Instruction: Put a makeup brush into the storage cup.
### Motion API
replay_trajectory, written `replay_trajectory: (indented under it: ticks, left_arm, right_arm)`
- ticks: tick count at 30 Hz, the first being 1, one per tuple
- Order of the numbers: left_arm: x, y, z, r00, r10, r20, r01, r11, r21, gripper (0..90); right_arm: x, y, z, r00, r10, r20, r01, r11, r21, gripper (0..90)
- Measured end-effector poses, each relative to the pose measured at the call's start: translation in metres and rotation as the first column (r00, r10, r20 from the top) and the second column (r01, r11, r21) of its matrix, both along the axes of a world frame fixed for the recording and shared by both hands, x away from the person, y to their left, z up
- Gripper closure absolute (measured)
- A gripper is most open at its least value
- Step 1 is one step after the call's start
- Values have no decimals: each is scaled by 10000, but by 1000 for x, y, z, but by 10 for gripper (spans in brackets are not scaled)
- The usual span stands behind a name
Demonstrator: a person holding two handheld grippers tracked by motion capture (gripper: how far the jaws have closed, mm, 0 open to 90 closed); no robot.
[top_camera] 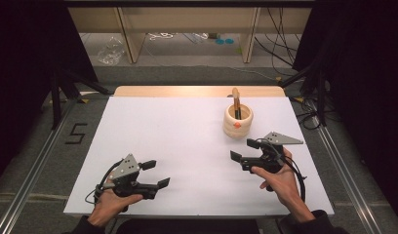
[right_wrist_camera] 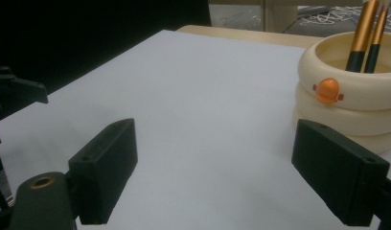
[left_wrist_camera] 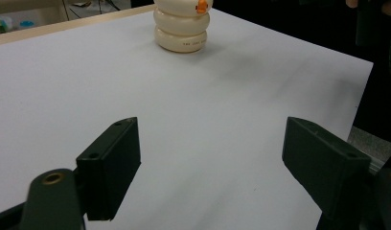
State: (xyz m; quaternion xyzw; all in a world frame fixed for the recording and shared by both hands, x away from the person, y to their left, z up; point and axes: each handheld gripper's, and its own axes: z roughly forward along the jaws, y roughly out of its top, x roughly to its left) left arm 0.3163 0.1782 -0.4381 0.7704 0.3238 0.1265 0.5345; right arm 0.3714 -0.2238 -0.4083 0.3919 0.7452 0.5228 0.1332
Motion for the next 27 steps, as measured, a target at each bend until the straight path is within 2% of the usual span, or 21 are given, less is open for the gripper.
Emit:
replay_trajectory:
  ticks: [1, 2, 4, 5, 7, 8, 9, 13, 14, 15, 17, 18, 19, 21, 22, 23, 24, 25, 26, 27]
  left_arm:
    - [0, 0, 0, 10000, -48, 44, 47, 10000, 51, 206]
    - [0, 0, 0, 9999, -96, 88, 95, 9999, 88, 207]
    - [1, 0, 0, 9999, -120, 122, 119, 9999, 106, 206]
    - [0, 0, 0, 9999, -122, 122, 121, 9999, 114, 206]
    - [0, 0, 0, 9998, -125, 147, 123, 9998, 127, 206]
    - [0, 0, 0, 9998, -132, 151, 130, 9998, 128, 207]
    - [0, 0, 0, 9998, -131, 144, 129, 9998, 127, 206]
    - [0, -1, -1, 9998, -156, 143, 154, 9998, 148, 206]
    - [0, -1, -1, 9998, -159, 142, 157, 9998, 136, 206]
    - [0, -1, -1, 9997, -169, 147, 167, 9998, 133, 206]
    - [-1, -1, -1, 9999, -99, 66, 98, 9999, 58, 206]
    - [-1, -2, -1, 10000, -74, 26, 74, 10000, 21, 206]
    - [-1, -2, -1, 10000, -82, 37, 82, 10000, 46, 206]
    - [-1, -1, -1, 10000, -78, 27, 78, 10000, 26, 206]
    - [-1, -1, -1, 10000, -86, 33, 86, 10000, 20, 206]
    - [-1, -2, -1, 10000, -86, 35, 85, 10000, 18, 205]
    - [-1, -2, -1, 10000, -81, 34, 81, 10000, 10, 206]
    - [-1, -2, -1, 10000, -49, 52, 49, 10000, 8, 206]
    - [-1, -2, -1, 10000, -65, 51, 65, 10000, -2, 205]
    - [-1, -2, -1, 9999, -80, 66, 80, 10000, 11, 206]
  right_arm:
    - [-2, 0, -1, 10000, 8, 67, -7, 9998, -177, 168]
    - [-4, 0, -1, 10000, 65, -15, -65, 9999, -133, 168]
    - [-6, 1, -3, 9996, 88, 283, -84, 9999, -133, 168]
    - [-8, 1, -4, 9999, 115, 95, -114, 9998, -139, 168]
    - [-12, 2, -6, 9999, 90, 72, -89, 9998, -160, 168]
    - [-11, 3, -7, 9994, 148, 305, -146, 9999, -67, 167]
    - [-14, 3, -7, 9997, 224, 108, -224, 9997, -43, 168]
    - [-19, 7, -9, 9993, 204, 309, -201, 9998, -88, 167]
    - [-20, 6, -8, 9996, 260, 65, -259, 9993, -268, 167]
    - [-22, 7, -9, 9997, 255, 63, -254, 9996, -94, 166]
    - [-23, 7, -10, 9992, 260, 305, -254, 9995, -208, 166]
    - [-24, 7, -12, 9993, 309, 216, -307, 9995, -97, 166]
    - [-26, 6, -11, 9997, 191, 163, -186, 9993, -312, 166]
    - [-28, 5, -12, 9994, 338, 38, -337, 9992, -231, 166]
    - [-28, 5, -12, 9995, 267, 191, -263, 9994, -223, 166]
    - [-30, 5, -13, 9998, 221, 19, -221, 9996, -193, 166]
    - [-30, 4, -14, 9994, 193, 271, -183, 9992, -352, 166]
    - [-32, 4, -14, 9997, 229, -17, -229, 9996, -165, 165]
    - [-32, 3, -15, 9998, 177, 95, -174, 9995, -277, 166]
    - [-34, 2, -15, 9998, 205, 21, -204, 9996, -195, 166]
